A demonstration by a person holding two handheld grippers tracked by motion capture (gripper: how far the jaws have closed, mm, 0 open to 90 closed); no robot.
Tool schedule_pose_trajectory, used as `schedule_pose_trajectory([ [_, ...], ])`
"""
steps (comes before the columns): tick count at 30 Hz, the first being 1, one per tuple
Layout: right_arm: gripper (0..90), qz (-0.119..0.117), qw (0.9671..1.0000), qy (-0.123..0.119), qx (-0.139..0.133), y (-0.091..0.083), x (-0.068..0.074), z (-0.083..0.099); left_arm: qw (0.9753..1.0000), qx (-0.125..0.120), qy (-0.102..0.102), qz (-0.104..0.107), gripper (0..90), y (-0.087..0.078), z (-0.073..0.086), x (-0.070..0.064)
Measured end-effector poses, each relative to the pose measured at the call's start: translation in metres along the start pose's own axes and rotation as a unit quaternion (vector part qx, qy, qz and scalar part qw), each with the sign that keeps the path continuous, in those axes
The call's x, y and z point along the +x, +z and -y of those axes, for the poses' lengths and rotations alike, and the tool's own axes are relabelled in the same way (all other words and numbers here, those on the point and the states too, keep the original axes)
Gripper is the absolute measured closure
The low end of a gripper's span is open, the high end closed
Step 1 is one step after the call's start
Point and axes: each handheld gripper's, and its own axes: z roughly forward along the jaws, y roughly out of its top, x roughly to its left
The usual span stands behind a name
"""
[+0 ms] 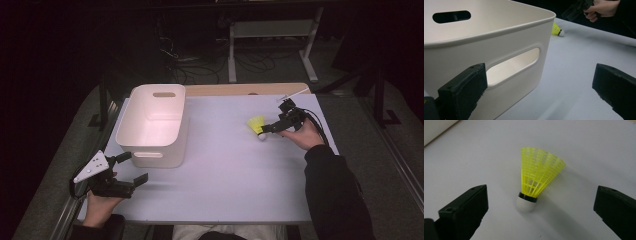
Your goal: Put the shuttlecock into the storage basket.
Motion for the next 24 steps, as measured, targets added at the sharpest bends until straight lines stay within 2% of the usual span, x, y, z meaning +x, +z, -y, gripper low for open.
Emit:
schedule_pose_trajectory([
  [10, 0.0, -0.007, 0.9998, -0.003, 0.020, 0.012, 0.003, 0.000, 1.0000, 0.001, 0.000, 0.001, 0.0, 0.000, 0.000, 0.000],
  [24, 0.0, -0.008, 0.9990, 0.004, 0.044, 0.025, 0.001, 0.002, 1.0000, 0.001, 0.000, 0.001, 0.0, 0.000, 0.000, 0.000],
])
